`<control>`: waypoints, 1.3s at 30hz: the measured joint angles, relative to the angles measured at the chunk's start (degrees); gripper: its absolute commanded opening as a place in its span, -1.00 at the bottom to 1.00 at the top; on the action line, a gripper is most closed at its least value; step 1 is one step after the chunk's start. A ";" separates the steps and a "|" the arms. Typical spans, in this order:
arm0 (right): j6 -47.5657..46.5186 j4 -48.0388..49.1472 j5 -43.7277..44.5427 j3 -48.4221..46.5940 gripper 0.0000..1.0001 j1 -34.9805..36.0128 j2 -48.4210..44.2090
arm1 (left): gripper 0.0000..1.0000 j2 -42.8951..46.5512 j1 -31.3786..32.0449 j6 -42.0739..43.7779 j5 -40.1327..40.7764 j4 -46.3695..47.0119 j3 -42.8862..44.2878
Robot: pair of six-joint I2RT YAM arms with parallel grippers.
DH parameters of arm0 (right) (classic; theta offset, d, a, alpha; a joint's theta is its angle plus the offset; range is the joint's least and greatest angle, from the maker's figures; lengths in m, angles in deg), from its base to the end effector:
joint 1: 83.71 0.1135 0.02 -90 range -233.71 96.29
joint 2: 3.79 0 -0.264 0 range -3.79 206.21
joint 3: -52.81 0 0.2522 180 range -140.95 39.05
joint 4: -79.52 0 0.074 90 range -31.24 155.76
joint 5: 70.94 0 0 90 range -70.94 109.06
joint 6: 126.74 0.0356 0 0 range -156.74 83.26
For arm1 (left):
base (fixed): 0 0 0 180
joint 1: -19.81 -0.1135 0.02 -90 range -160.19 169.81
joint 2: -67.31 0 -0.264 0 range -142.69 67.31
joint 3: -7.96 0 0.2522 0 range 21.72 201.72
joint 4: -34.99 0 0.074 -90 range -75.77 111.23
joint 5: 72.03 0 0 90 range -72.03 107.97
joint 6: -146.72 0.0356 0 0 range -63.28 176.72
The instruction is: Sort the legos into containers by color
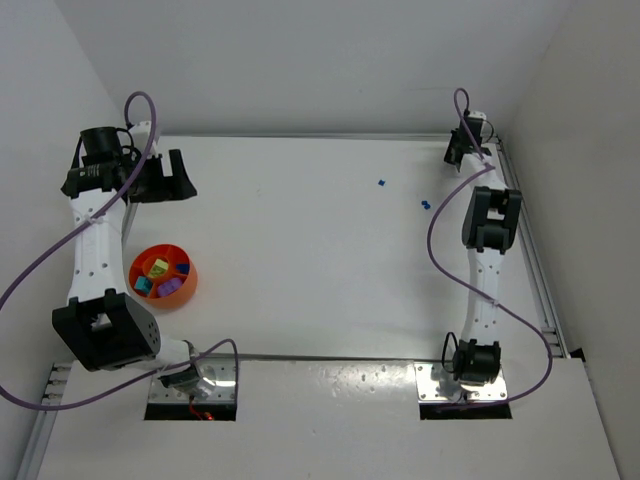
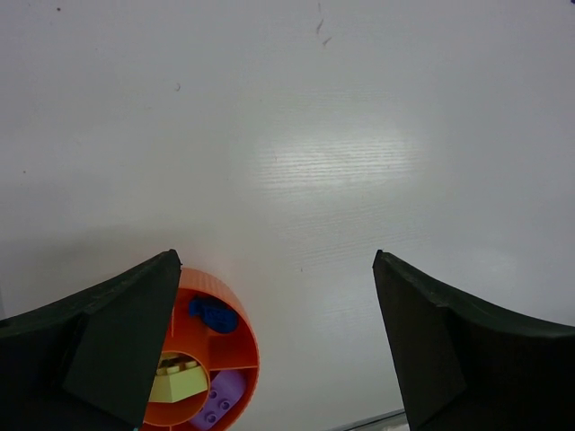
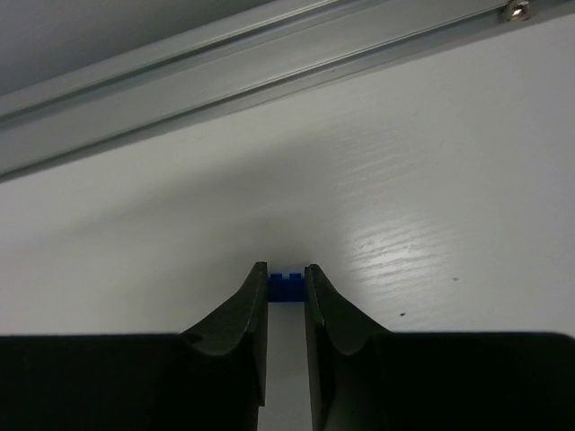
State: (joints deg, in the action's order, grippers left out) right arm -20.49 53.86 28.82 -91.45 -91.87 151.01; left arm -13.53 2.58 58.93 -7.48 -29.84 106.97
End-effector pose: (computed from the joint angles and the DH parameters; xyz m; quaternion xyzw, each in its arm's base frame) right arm 0.5880 -0.0904 0.1153 0.2255 0.8603 -0.0439 0.4550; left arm 0.2819 0.0714 0.3756 -0.0378 0.9094 -0.1410 0.3896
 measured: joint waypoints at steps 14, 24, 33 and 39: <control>3.93 0.63 -35.15 28.28 -1.00 0.90 -24.57 | 0.99 6.34 -0.13 -1.51 -14.10 3.93 -10.95; 40.44 17.44 -58.73 50.60 -1.00 8.55 -35.93 | 0.70 14.82 8.46 -17.20 -21.22 24.50 -30.82; 56.17 20.22 -61.61 53.55 -1.00 17.40 -35.78 | 0.52 12.28 22.36 -22.38 -15.78 35.52 -31.50; 61.24 19.02 -61.55 53.55 -1.00 21.84 -35.82 | 0.45 4.87 30.88 -21.33 -13.20 38.36 -30.49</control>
State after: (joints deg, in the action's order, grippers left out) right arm 40.75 72.88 -32.73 -37.90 -70.03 115.19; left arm -8.66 33.46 37.60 -20.68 8.52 76.48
